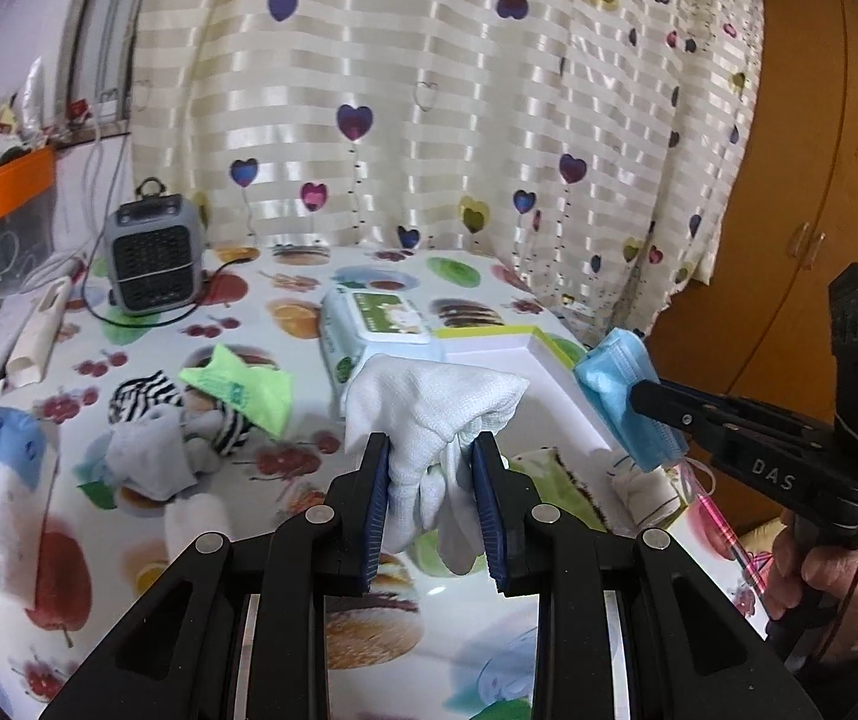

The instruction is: Organize soft objects

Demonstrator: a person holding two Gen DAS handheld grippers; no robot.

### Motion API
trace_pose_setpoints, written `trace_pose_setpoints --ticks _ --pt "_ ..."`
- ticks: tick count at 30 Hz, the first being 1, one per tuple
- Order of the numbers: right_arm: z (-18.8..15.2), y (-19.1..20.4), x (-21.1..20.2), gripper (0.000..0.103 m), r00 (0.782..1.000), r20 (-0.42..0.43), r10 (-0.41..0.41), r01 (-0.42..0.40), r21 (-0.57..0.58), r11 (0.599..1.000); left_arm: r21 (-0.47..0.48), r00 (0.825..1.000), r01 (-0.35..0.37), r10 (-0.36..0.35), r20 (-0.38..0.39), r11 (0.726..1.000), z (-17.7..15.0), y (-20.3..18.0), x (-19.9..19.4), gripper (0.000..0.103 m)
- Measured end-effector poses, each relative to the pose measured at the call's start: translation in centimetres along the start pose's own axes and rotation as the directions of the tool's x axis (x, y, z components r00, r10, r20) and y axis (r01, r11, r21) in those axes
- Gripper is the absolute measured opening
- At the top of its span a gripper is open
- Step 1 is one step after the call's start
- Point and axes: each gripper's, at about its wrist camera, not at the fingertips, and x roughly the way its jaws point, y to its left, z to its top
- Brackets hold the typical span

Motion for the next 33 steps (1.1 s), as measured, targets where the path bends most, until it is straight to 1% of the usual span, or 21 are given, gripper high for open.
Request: trace_pose_setpoints --ticks 7,15,21,24,25,27,28,30,33 --pt "-1.2 -2.4 1.4 0.015 0.999 -0.035 -0.015 0.017 0.065 0.998 0.032 1.000 0.026 -0.025 -0.018 0.999 0.5 -1.5 1.5 0.026" --pt "-3.4 -4.8 3.2 0.015 0.995 -0.098 -0.032 0.046 0.145 0.988 0.065 0.997 0.065 -0.062 -0.043 0.996 1.0 -3.1 3.4 0.026" --pt "-4.5 -5.4 4.4 0.015 0.989 -0.139 -0.041 0.064 0.165 0.984 0.089 0.994 0.085 -0.079 -0.071 0.992 1.3 -4.2 5.2 0.026" --pt "-4.7 -5.5 4.9 0.015 0.985 -0.166 -0.055 0.082 0.157 0.984 0.101 0.993 0.092 -0.084 -0.078 0.991 1.5 -4.8 5.8 0.026" --pt "-4.7 -5.6 4.9 0.016 0.984 -0.165 -0.062 0.089 0.156 0.984 0.106 0.993 0.095 -0.087 -0.080 0.990 1.6 -5.0 6.1 0.026" --pt "-4.6 -5.6 4.6 0.024 0.986 -0.148 -0.076 0.099 0.151 0.984 0.114 0.992 0.101 -0.092 -0.085 0.988 1.8 -5.3 6.5 0.026" --pt "-4.6 -5.6 4.5 0.026 0.987 -0.142 -0.081 0.102 0.147 0.984 0.119 0.992 0.103 -0.093 -0.089 0.988 1.9 -5.5 6.8 0.026" --pt "-4.4 -5.7 4.2 0.036 0.988 -0.129 -0.087 0.105 0.143 0.984 0.126 0.991 0.108 -0.096 -0.098 0.986 1.9 -5.9 7.4 0.026" --pt "-4.3 -5.8 3.7 0.037 0.990 -0.110 -0.087 0.102 0.142 0.985 0.130 0.988 0.117 -0.102 -0.112 0.985 2.0 -6.2 8.2 0.026"
